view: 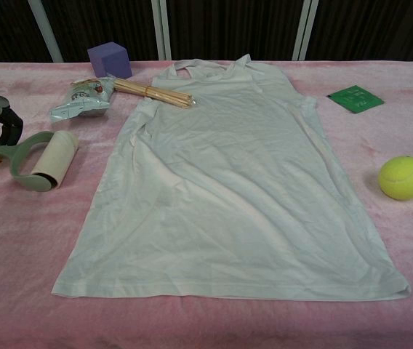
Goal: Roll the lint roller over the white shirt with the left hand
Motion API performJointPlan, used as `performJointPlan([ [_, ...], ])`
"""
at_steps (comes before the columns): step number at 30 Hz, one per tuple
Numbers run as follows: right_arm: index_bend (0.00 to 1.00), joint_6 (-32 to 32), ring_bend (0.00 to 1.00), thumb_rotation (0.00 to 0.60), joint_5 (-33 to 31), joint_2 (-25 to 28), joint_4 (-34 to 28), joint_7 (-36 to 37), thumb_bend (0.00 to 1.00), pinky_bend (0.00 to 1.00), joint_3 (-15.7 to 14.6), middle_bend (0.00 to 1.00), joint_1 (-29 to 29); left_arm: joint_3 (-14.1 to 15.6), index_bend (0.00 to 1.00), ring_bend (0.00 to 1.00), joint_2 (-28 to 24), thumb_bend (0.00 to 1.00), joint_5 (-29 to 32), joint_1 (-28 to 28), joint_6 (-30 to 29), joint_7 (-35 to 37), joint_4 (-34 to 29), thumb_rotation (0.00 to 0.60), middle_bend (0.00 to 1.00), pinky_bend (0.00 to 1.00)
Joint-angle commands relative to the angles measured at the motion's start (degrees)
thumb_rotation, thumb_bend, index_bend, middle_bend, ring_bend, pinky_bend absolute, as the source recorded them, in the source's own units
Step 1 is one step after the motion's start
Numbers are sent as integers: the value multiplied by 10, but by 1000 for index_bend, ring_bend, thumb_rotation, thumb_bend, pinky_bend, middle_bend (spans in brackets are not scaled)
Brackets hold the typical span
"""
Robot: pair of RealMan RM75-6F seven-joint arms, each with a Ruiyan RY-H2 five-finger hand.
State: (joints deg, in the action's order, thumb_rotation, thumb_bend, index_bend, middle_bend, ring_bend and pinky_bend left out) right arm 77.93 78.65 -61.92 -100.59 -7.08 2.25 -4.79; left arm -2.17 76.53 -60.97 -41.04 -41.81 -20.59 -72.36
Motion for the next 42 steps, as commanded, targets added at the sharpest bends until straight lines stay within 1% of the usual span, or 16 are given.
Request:
performJointPlan([
  [1, 124, 0, 155, 600, 0, 0, 0, 1, 277, 165, 0, 9, 0, -3, 659, 515, 1, 535, -6, 3, -2, 16, 0, 600, 641, 681],
  [7, 124, 0, 155, 600, 0, 1, -1, 1, 278, 165, 0, 9, 0, -6, 672, 524, 0, 552, -31, 9, -9, 55, 9, 600, 654, 691],
  [11, 124, 1, 155, 600, -1, 0, -1, 1, 277, 165, 0, 9, 0, -13, 677, 524, -6, 552, -50, 16, -20, 101, 4, 600, 657, 691],
  [17, 124, 1, 155, 600, -1, 0, -1, 0, 278, 165, 0, 9, 0, -26, 680, 524, -40, 552, -89, 23, -30, 186, -26, 600, 659, 691],
  [22, 124, 1, 155, 600, -1, 0, -2, -1, 278, 165, 0, 9, 1, -30, 680, 524, -66, 552, -117, 24, -41, 220, -47, 600, 661, 691],
  [26, 124, 2, 155, 600, -1, 0, -2, -2, 277, 165, 0, 9, 1, -36, 681, 524, -88, 552, -127, 11, -31, 220, -70, 600, 661, 691],
  [31, 124, 2, 154, 600, -3, 0, -2, -1, 277, 165, 1, 9, 1, -45, 684, 524, -117, 553, -99, -30, 34, 184, -116, 600, 664, 691],
  [33, 124, 2, 155, 600, -4, 0, -2, 0, 277, 165, 1, 9, 1, -47, 687, 526, -121, 554, -89, -42, 51, 173, -122, 600, 665, 691],
  [34, 124, 1, 155, 600, -5, 1, -3, 0, 277, 165, 2, 9, 1, -51, 689, 528, -123, 555, -76, -58, 72, 159, -127, 600, 667, 691],
  [38, 124, -1, 155, 600, -7, 1, -2, 3, 277, 165, 3, 9, 0, -59, 694, 531, -126, 557, 9, -123, 152, 117, -133, 600, 669, 694],
  [40, 124, -2, 155, 600, -7, 1, -2, 3, 277, 165, 3, 9, 0, -53, 697, 532, -126, 558, 59, -156, 185, 101, -129, 600, 671, 695],
  [42, 124, -3, 155, 600, -8, 1, -2, 4, 278, 165, 2, 9, -1, -41, 698, 534, -122, 559, 107, -191, 208, 88, -122, 600, 672, 697],
])
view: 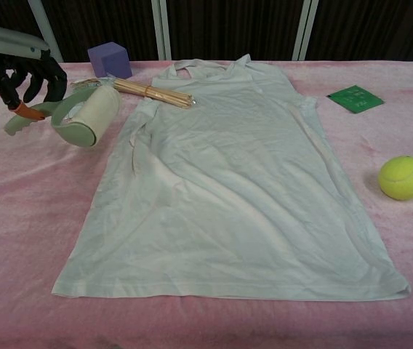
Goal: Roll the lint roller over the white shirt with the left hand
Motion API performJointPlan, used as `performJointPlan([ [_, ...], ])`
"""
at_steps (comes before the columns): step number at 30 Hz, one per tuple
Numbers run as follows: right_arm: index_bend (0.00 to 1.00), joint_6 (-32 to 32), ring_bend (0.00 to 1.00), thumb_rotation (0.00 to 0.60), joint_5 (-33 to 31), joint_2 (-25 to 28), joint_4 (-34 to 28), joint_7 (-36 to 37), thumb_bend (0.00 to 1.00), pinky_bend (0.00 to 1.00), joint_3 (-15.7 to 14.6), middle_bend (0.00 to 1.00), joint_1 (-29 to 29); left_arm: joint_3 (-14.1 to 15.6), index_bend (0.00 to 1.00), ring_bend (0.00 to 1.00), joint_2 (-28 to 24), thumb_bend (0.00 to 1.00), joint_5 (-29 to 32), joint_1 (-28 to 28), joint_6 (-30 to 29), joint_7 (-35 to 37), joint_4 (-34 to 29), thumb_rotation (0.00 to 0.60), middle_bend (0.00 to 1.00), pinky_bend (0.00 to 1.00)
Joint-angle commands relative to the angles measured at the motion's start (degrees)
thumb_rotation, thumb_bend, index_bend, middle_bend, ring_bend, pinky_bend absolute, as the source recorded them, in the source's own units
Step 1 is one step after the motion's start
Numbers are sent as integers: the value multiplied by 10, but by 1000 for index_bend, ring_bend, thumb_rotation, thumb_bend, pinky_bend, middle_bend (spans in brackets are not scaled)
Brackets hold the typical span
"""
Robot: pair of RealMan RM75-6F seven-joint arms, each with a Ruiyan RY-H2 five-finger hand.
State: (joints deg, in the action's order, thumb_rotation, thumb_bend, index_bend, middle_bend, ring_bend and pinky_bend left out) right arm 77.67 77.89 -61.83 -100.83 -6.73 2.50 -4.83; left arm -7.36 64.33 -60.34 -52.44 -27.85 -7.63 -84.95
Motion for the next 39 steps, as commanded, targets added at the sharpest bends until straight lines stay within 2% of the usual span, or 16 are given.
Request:
performJointPlan([
  [1, 124, -1, 155, 600, -1, 0, 0, 1, 278, 165, 0, 9, 0, 20, 699, 534, 5, 559, 123, -95, 77, -48, 10, 600, 673, 697],
  [5, 124, -1, 155, 600, -2, 1, -1, 4, 278, 165, 1, 9, 0, 65, 700, 535, 30, 560, 191, -157, 90, -76, 32, 600, 675, 697],
  [9, 124, -2, 155, 600, -4, 1, -1, 5, 278, 165, 1, 9, 0, 132, 700, 535, 67, 564, 271, -220, 84, -105, 61, 600, 675, 697],
  [15, 124, -4, 155, 600, -8, 1, -2, 7, 278, 165, 2, 9, 0, 229, 700, 535, 113, 565, 366, -290, 38, -163, 77, 600, 674, 697],
  [19, 124, -6, 155, 600, -9, 1, -3, 7, 278, 165, 2, 9, -1, 272, 700, 536, 138, 565, 422, -321, 4, -196, 75, 600, 674, 697],
  [27, 124, -7, 155, 600, -12, 1, -4, 8, 277, 165, 2, 9, -1, 303, 700, 535, 168, 566, 497, -351, -33, -231, 78, 600, 674, 700],
  [39, 124, -9, 155, 600, -12, 2, -7, 11, 277, 165, 2, 9, -1, 274, 707, 544, 179, 565, 550, -382, -20, -226, 72, 600, 683, 723],
])
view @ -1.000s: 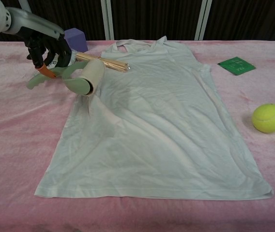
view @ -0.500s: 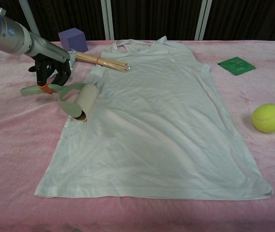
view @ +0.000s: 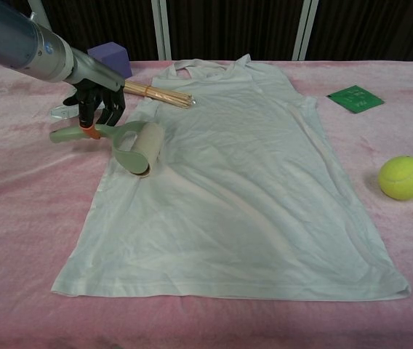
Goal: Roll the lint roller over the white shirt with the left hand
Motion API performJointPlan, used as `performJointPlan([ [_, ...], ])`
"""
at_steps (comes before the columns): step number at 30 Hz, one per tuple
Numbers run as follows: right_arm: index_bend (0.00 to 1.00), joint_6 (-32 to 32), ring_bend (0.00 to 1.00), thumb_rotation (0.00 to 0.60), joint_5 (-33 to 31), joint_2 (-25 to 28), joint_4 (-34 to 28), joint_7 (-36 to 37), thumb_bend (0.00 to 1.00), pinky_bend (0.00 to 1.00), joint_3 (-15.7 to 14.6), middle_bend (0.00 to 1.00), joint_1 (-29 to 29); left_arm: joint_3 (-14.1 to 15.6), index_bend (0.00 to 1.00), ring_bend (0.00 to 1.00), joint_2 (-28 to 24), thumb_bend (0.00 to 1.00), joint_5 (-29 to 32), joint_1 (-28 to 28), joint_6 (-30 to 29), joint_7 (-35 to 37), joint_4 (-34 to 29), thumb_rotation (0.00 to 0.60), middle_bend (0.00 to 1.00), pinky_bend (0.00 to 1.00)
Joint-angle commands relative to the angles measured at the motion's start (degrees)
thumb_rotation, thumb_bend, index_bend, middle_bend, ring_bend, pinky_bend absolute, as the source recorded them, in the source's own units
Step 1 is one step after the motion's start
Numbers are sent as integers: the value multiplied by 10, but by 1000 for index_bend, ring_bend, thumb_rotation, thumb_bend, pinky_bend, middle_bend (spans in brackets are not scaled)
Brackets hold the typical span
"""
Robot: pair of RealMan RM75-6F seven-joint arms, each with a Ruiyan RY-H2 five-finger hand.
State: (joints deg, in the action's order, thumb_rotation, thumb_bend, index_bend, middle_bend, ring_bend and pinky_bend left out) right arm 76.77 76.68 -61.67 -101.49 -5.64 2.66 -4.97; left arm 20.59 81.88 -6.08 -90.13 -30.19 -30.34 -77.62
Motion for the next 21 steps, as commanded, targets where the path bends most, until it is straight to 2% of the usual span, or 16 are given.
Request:
performJointPlan([
  [1, 124, 0, 155, 600, -1, 0, 0, 1, 277, 165, 0, 9, 0, -7, 707, 544, 5, 565, 11, -7, 4, 1, -1, 600, 683, 724],
  [10, 124, 0, 155, 600, 0, 1, -1, 2, 278, 165, 0, 9, 0, -12, 711, 544, 42, 565, 59, -38, 0, -16, 29, 600, 683, 729],
  [15, 124, 0, 155, 600, 0, 1, -1, 2, 278, 165, -1, 9, 0, 0, 712, 544, 71, 566, 89, -66, -16, -53, 47, 600, 683, 729],
  [21, 124, -2, 155, 600, 0, 1, -2, 2, 278, 165, -1, 9, 0, -7, 712, 544, 92, 565, 120, -88, -33, -82, 50, 600, 683, 730],
])
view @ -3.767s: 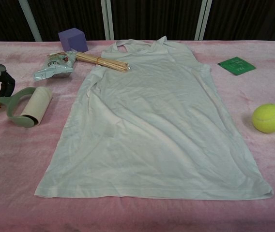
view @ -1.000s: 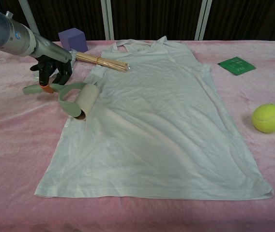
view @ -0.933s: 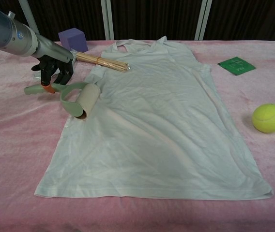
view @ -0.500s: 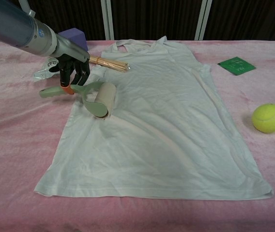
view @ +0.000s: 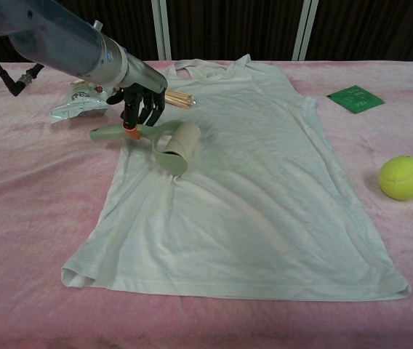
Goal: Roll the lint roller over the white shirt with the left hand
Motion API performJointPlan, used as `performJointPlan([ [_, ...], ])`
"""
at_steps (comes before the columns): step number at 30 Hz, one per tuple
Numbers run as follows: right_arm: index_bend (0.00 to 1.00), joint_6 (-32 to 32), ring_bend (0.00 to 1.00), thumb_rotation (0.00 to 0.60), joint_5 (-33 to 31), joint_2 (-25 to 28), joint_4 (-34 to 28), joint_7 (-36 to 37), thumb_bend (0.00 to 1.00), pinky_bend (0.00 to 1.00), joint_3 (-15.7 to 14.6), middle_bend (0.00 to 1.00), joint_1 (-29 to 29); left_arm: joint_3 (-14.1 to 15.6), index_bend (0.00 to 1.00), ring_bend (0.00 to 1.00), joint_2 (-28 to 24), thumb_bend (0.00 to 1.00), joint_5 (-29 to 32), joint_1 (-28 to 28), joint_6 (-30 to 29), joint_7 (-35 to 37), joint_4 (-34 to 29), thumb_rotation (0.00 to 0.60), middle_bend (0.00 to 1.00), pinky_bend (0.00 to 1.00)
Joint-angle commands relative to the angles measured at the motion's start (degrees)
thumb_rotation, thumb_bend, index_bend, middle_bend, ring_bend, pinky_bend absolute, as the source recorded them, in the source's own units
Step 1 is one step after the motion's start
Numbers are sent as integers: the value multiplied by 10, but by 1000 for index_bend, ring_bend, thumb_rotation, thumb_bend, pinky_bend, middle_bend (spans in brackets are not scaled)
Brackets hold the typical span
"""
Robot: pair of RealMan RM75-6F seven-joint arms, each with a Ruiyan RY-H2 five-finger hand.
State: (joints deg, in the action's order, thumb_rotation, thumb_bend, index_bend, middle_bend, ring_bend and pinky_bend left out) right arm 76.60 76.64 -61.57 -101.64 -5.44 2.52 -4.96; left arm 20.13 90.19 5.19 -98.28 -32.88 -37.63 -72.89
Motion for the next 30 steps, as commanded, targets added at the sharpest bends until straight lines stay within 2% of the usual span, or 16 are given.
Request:
performJointPlan([
  [1, 124, 0, 155, 600, 0, 0, 0, 0, 278, 165, 0, 9, 0, -4, 711, 544, 12, 565, 11, -9, -8, -13, 4, 600, 683, 730],
  [6, 124, 0, 155, 600, -2, 1, -1, 1, 278, 165, 0, 9, 0, -12, 712, 544, 31, 565, 24, -17, -22, -35, 15, 600, 683, 734],
  [22, 124, -4, 155, 600, -6, 0, -3, 0, 278, 165, 0, 9, -1, -71, 712, 544, 59, 565, 120, -56, -60, -113, 38, 600, 684, 744],
  [30, 124, -4, 155, 600, -8, 1, -3, 0, 277, 165, 0, 9, 0, -98, 713, 554, 82, 565, 142, -62, -74, -148, 52, 600, 687, 755],
])
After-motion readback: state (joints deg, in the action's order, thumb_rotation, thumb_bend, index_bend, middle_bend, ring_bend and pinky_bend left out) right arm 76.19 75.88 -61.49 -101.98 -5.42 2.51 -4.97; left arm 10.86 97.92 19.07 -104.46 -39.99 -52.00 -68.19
